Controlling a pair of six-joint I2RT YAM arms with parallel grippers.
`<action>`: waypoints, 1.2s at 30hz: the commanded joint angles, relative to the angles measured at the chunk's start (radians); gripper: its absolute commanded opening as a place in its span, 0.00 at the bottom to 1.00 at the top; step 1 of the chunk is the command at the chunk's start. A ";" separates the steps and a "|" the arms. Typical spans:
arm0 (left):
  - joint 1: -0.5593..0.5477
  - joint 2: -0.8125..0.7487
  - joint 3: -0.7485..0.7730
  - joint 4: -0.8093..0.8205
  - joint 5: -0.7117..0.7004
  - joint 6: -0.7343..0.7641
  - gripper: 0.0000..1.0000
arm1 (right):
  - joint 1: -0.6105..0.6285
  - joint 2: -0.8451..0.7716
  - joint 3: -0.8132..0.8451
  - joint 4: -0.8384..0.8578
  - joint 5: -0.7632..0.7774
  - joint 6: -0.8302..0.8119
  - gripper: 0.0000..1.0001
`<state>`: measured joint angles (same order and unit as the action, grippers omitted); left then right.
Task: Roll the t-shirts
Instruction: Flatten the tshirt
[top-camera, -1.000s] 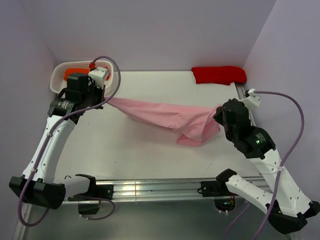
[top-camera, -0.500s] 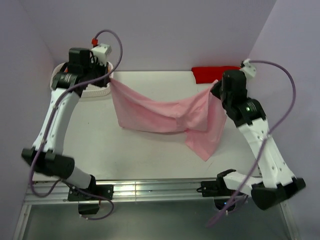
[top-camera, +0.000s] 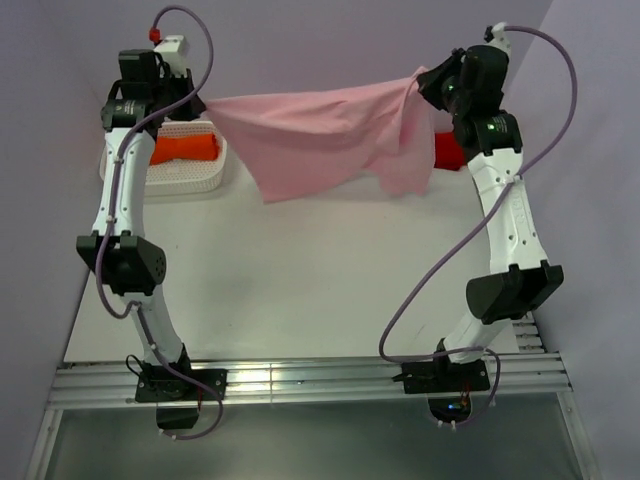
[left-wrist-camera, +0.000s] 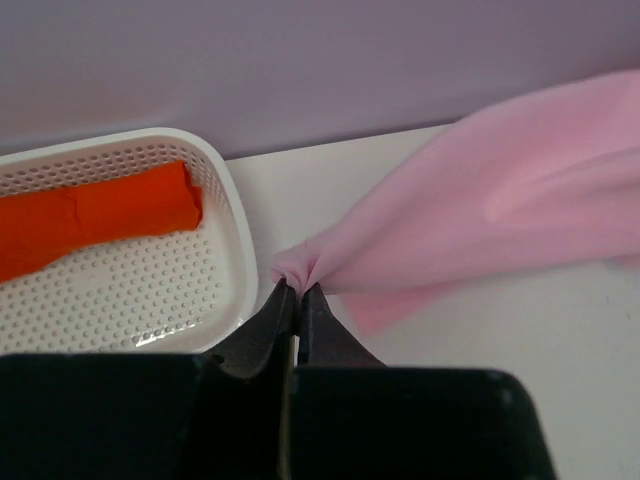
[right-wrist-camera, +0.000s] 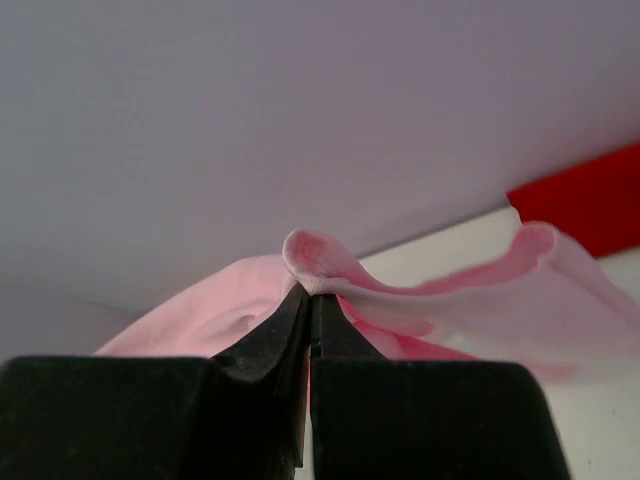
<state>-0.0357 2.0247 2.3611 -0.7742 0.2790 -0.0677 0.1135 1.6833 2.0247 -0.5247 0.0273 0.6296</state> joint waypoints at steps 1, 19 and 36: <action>0.013 -0.179 -0.097 0.109 0.069 0.002 0.00 | -0.029 -0.079 0.040 0.058 -0.056 0.007 0.00; 0.016 -0.587 -1.201 0.053 0.037 0.364 0.00 | -0.054 -0.542 -1.182 0.256 -0.055 0.166 0.00; 0.016 -0.474 -1.326 0.130 0.038 0.381 0.00 | -0.054 -0.313 -1.106 0.201 0.025 0.094 0.28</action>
<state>-0.0193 1.5299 0.9871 -0.6735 0.3061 0.2943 0.0628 1.3624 0.8757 -0.3256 0.0357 0.7475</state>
